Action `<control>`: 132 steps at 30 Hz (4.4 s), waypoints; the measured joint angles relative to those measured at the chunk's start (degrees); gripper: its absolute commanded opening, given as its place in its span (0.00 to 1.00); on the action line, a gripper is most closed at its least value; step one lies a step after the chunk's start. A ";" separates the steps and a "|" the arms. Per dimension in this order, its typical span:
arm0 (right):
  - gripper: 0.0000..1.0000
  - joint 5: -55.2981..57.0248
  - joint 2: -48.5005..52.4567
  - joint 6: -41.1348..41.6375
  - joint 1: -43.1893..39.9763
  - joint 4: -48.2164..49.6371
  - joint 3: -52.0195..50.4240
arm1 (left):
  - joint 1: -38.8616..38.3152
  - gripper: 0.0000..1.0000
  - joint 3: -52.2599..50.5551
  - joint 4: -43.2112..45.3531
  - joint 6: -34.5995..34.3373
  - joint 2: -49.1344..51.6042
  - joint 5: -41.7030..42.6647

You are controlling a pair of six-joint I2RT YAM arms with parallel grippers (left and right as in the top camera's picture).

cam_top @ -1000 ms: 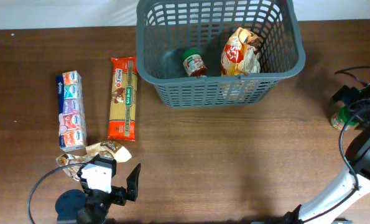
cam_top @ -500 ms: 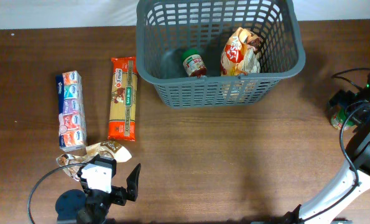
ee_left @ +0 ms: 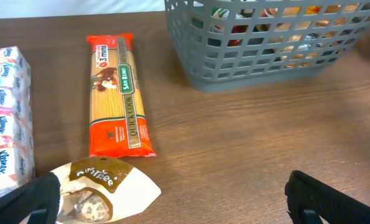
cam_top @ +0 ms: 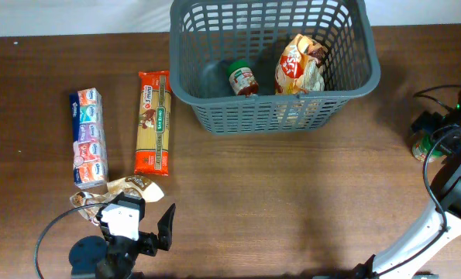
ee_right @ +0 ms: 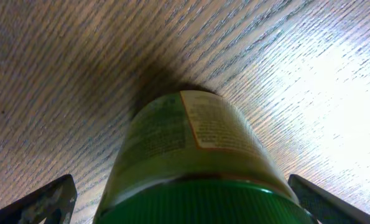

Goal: Pack container
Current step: 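Lower the right gripper around the green-lidded jar and close on it, then lift the green-lidded jar with the right gripper over the basket, then lower the jar into the basket and open the right gripper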

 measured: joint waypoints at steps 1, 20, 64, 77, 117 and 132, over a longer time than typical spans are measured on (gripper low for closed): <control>0.99 0.00 0.00 0.00 0.00 0.09 0.00 | 0.00 0.99 0.00 0.00 0.00 0.00 0.00; 0.94 0.00 1.99 -0.13 0.00 0.50 0.02 | 0.00 0.99 0.00 0.00 0.00 0.00 0.00; 0.04 -19.85 -11.37 0.26 27.30 -28.76 78.79 | 0.00 0.99 0.00 0.00 0.00 0.00 0.00; 0.04 -4.17 -2.51 0.04 52.22 -20.87 69.37 | 0.00 0.99 0.00 0.00 0.00 0.00 0.00; 1.00 -4.74 1.53 -4.09 53.42 -1.84 18.75 | 0.00 0.99 0.00 0.00 0.00 0.00 0.00; 0.99 -4.52 1.77 -4.74 53.46 -12.98 37.59 | 0.00 0.99 0.00 0.00 0.00 0.00 0.00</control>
